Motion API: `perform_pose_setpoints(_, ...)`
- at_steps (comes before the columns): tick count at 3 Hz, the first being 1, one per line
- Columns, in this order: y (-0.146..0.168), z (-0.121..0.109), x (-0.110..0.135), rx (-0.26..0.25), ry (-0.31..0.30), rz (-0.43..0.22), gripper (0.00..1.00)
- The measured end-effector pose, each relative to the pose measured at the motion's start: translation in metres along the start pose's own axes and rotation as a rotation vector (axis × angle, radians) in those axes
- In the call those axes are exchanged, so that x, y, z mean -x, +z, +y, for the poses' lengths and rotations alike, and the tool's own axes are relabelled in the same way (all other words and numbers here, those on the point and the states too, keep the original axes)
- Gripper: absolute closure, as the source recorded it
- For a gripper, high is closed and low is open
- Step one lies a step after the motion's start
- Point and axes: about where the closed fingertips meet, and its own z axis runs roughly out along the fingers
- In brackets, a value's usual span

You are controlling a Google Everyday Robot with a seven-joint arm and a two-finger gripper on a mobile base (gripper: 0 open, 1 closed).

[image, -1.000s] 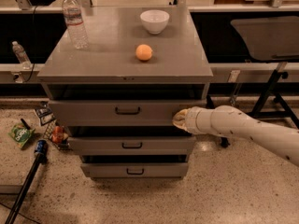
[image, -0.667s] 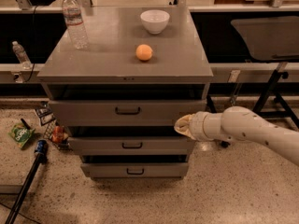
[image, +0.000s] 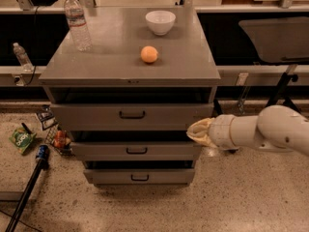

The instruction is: Close top drawer

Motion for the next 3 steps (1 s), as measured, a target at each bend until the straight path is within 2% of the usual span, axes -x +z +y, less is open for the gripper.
perform_pose_setpoints(1, -0.05, -0.008, 0.042, -0.023, 0.06, -0.144, 1.0)
perform_pose_setpoints(2, -0.099, -0.023, 0.093, -0.041, 0.102, -0.362, 1.0)
perform_pose_setpoints(3, -0.115, -0.031, 0.12, -0.063, 0.133, -0.485, 1.0)
